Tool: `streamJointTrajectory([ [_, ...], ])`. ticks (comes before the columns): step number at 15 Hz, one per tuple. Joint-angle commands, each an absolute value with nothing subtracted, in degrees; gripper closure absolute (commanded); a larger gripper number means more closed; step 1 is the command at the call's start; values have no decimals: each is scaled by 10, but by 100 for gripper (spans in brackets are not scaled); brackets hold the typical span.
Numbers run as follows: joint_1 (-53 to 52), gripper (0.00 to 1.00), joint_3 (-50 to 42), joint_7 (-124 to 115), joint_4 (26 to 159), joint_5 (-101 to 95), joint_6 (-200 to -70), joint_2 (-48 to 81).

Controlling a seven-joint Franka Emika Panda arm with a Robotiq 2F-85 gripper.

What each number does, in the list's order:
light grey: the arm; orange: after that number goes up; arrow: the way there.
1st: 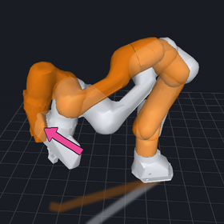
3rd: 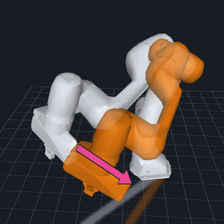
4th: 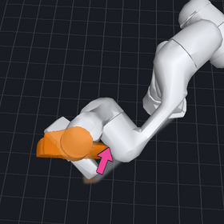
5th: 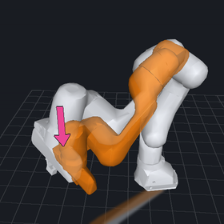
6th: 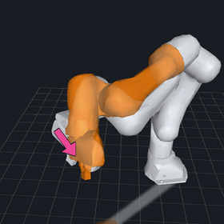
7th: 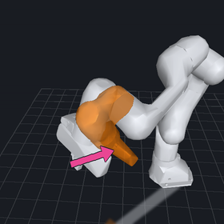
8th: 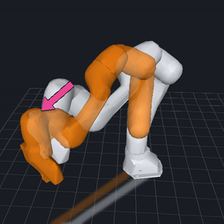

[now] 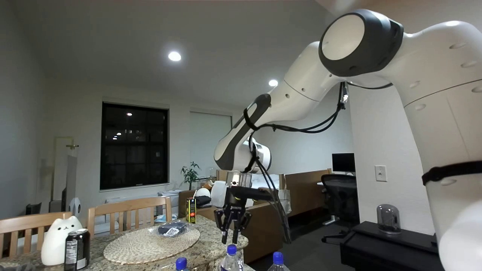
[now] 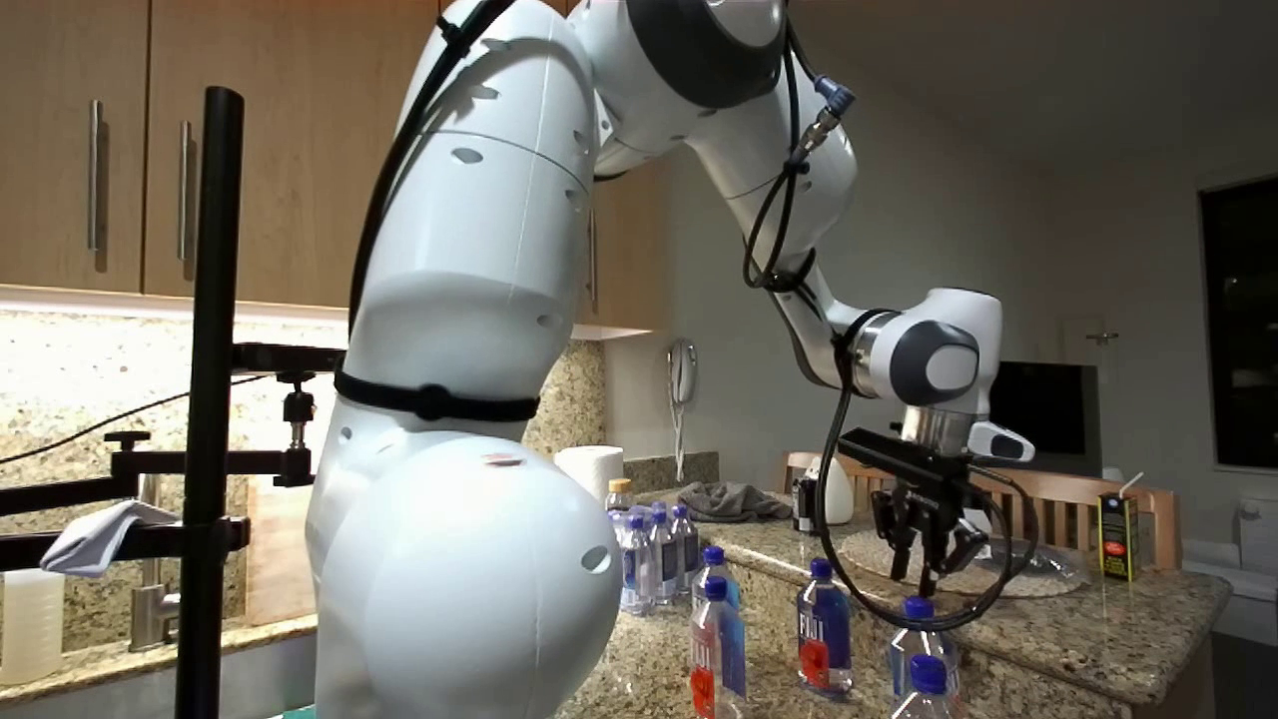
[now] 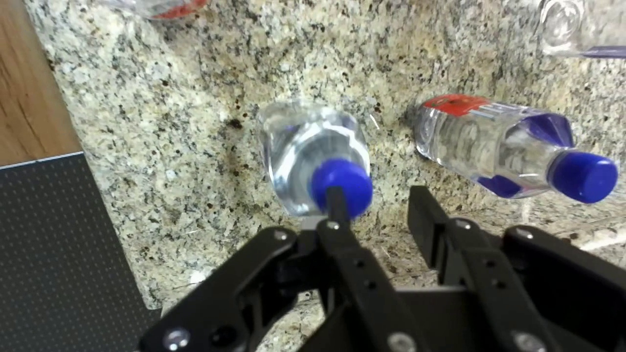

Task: Arrange the bottles on the counter in a straight line

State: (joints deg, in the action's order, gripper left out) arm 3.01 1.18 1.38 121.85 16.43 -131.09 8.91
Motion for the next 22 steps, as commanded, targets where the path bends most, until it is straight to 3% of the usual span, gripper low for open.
streamJointTrajectory([
  [1,26,31,4,21,1236,138,-1276,52],
  [5,24,4,6,32,1232,130,-1246,49],
  [6,23,2,6,34,1230,130,-1240,51],
  [14,21,0,4,49,1202,125,-1240,98],
  [15,21,5,3,46,1197,120,-1241,104],
  [16,21,19,3,45,1191,116,-1240,111],
  [17,22,22,1,40,1184,111,-1242,118],
  [22,23,59,0,44,1154,113,-1245,145],
])
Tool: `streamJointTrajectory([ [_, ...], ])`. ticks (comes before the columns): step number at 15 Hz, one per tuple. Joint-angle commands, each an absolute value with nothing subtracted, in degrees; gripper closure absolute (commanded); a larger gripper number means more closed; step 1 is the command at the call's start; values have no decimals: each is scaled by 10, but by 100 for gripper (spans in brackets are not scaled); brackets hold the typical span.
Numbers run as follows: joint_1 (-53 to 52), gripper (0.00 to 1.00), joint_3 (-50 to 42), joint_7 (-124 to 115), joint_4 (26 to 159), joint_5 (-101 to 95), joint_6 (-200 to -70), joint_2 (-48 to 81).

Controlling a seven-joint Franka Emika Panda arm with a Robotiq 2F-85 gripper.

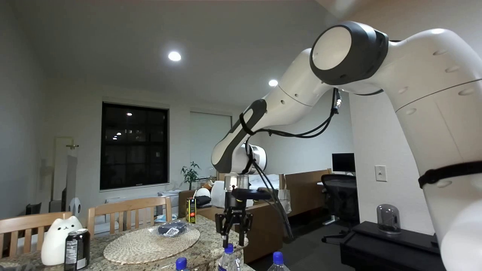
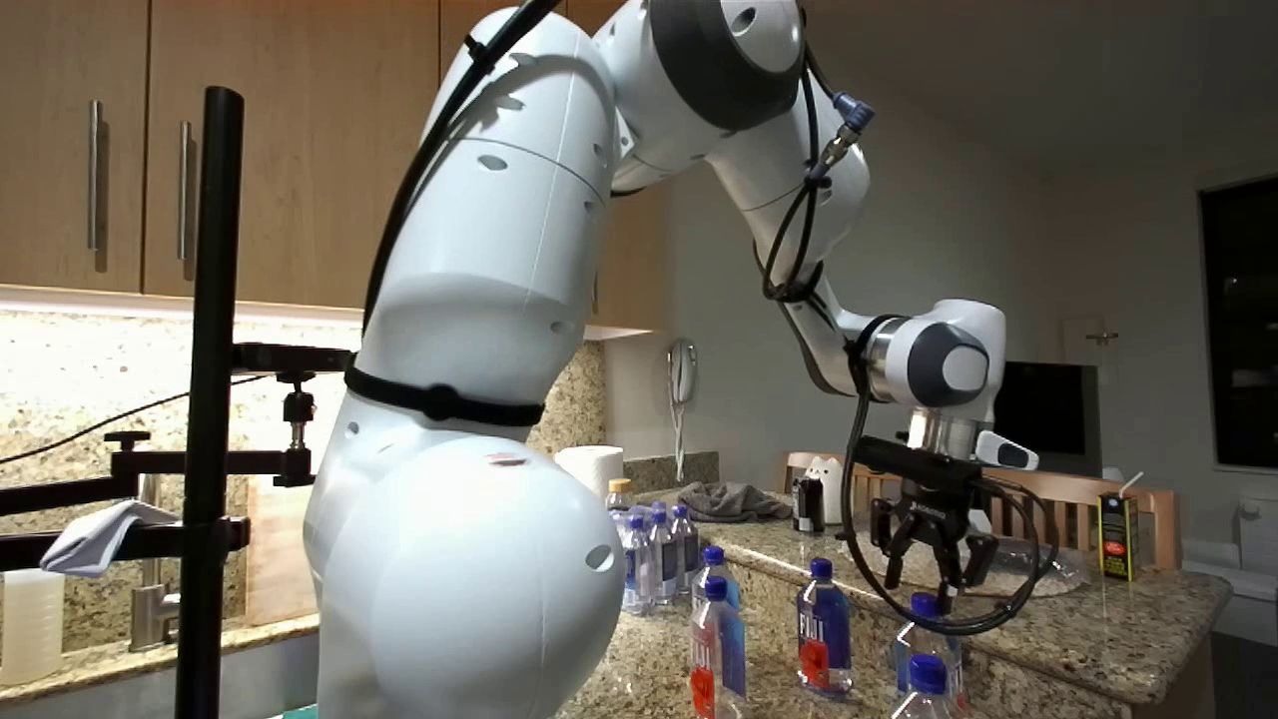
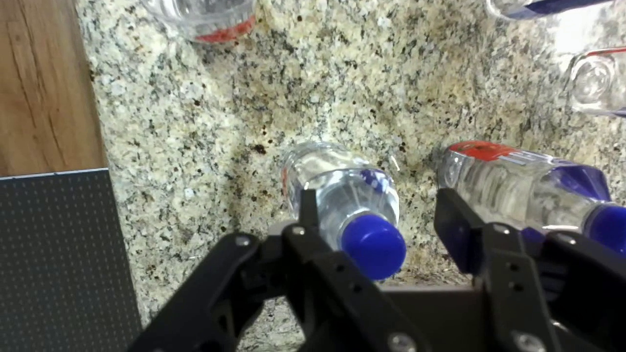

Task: Arrange the bottles on the counter in a straight line

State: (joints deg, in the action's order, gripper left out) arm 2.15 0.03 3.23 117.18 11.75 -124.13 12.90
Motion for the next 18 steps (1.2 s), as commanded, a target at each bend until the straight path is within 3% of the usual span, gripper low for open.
streamJointTrajectory([
  [1,23,67,2,46,1150,117,-1245,148],
  [5,24,91,4,48,1139,120,-1241,156],
  [8,24,90,5,49,1136,121,-1240,155],
  [9,24,77,6,49,1134,121,-1239,156],
  [10,24,58,6,50,1134,120,-1239,157],
  [12,23,52,8,50,1133,119,-1238,160],
  [18,20,14,10,44,1125,111,-1235,173],
])
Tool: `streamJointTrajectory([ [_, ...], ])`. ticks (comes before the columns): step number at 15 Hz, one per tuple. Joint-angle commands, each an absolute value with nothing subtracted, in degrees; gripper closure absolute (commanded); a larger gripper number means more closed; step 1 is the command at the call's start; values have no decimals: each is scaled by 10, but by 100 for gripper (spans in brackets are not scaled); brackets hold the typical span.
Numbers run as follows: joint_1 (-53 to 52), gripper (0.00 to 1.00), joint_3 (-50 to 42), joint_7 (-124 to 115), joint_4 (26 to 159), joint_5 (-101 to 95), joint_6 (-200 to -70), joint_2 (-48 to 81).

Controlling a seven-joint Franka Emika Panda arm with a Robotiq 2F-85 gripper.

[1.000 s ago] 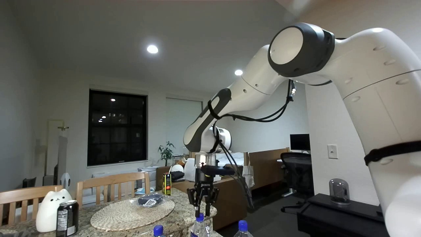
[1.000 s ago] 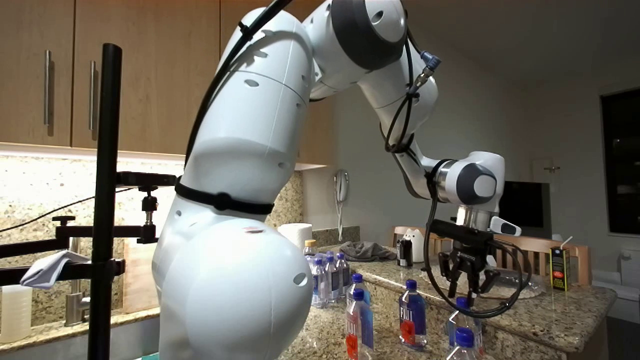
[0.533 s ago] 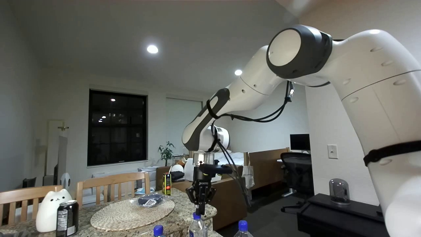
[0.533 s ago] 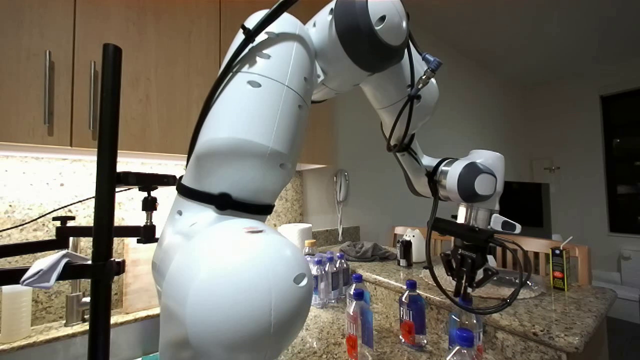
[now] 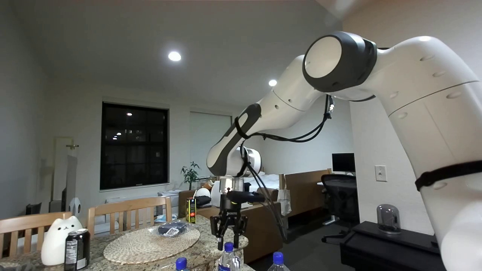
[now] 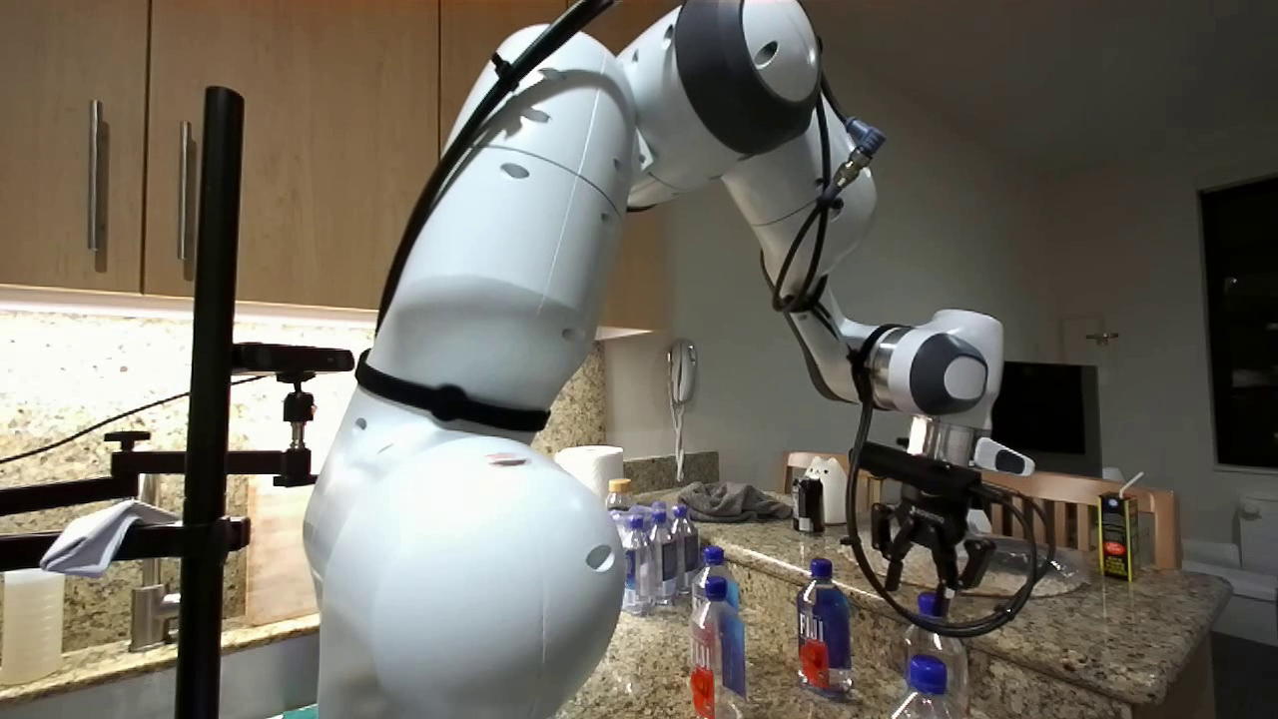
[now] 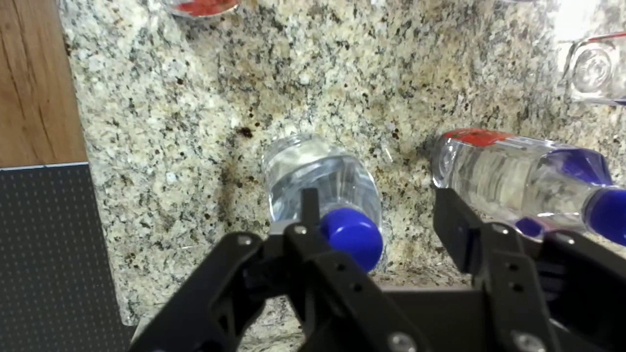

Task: Arrange the bottles on the counter in a straight line

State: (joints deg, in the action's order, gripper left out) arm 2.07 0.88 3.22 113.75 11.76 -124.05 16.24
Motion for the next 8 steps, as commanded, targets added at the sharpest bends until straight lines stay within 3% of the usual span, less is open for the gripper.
streamJointTrajectory([
  [1,20,6,10,44,1123,111,-1235,175],
  [2,20,34,10,42,1122,110,-1237,177],
  [3,19,47,9,41,1121,107,-1236,178],
  [4,20,48,9,41,1119,107,-1236,179],
  [8,22,75,9,44,1117,111,-1235,181],
])
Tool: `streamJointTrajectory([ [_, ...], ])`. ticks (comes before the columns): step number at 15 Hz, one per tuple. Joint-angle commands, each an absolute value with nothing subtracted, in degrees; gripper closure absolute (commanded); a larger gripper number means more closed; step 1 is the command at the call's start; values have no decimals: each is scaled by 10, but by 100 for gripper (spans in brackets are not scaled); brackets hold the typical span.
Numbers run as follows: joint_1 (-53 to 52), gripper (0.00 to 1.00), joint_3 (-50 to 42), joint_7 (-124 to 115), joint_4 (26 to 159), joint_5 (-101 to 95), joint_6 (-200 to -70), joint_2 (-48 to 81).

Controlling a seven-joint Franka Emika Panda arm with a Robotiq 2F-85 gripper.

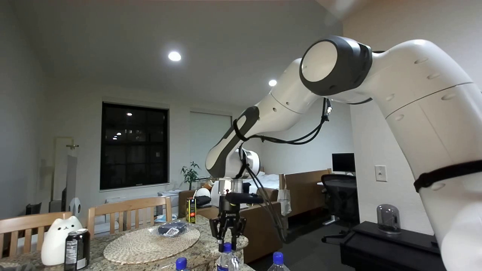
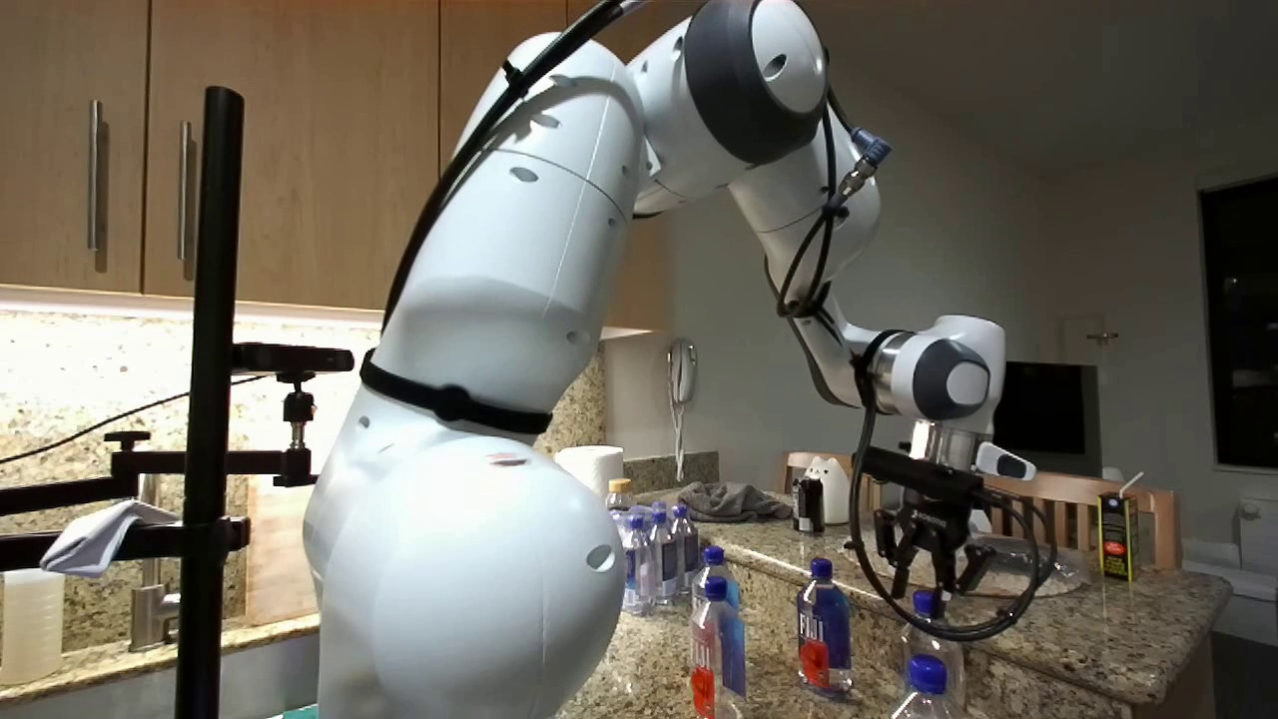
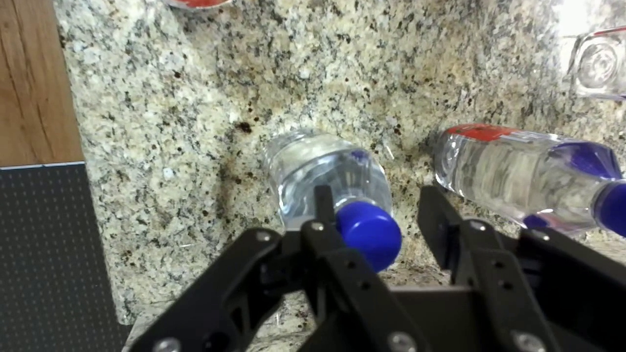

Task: Arrange the bottles on the counter in a straight line

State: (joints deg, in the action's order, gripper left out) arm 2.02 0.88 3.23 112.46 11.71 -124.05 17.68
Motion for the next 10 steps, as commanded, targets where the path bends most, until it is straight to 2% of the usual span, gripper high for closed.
streamJointTrajectory([
  [1,22,81,8,44,1116,111,-1235,181],
  [2,22,88,8,45,1117,111,-1235,181],
  [4,22,85,9,45,1119,112,-1235,180],
  [10,18,85,11,41,1138,109,-1234,151],
])
